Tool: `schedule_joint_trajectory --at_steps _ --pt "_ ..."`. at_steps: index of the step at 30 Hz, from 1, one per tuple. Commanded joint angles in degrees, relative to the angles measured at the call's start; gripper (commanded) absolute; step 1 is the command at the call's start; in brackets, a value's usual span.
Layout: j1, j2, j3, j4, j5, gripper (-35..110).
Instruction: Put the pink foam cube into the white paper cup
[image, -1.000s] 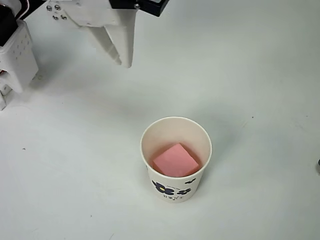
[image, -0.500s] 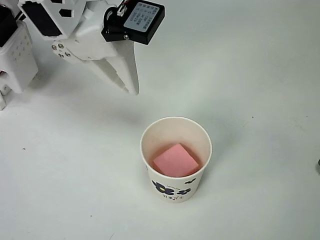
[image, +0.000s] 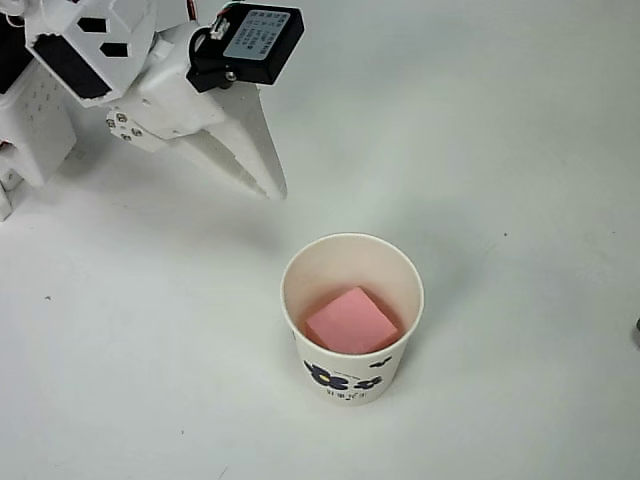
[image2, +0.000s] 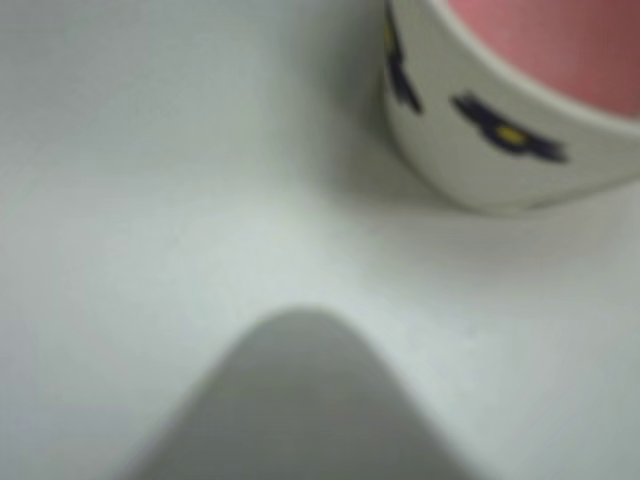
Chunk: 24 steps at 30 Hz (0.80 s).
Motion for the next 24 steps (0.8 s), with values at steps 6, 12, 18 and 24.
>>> schedule_joint_trajectory --at_steps 6,12,18,24 --pt "0.53 12.92 8.00 -1.67 0.79 0" --pt "0.53 19.42 12.83 -1.67 1.23 0" --pt "0.53 26.89 17.40 -1.85 0.62 0" --pt "0.62 36.83 22.06 -1.58 0.35 0"
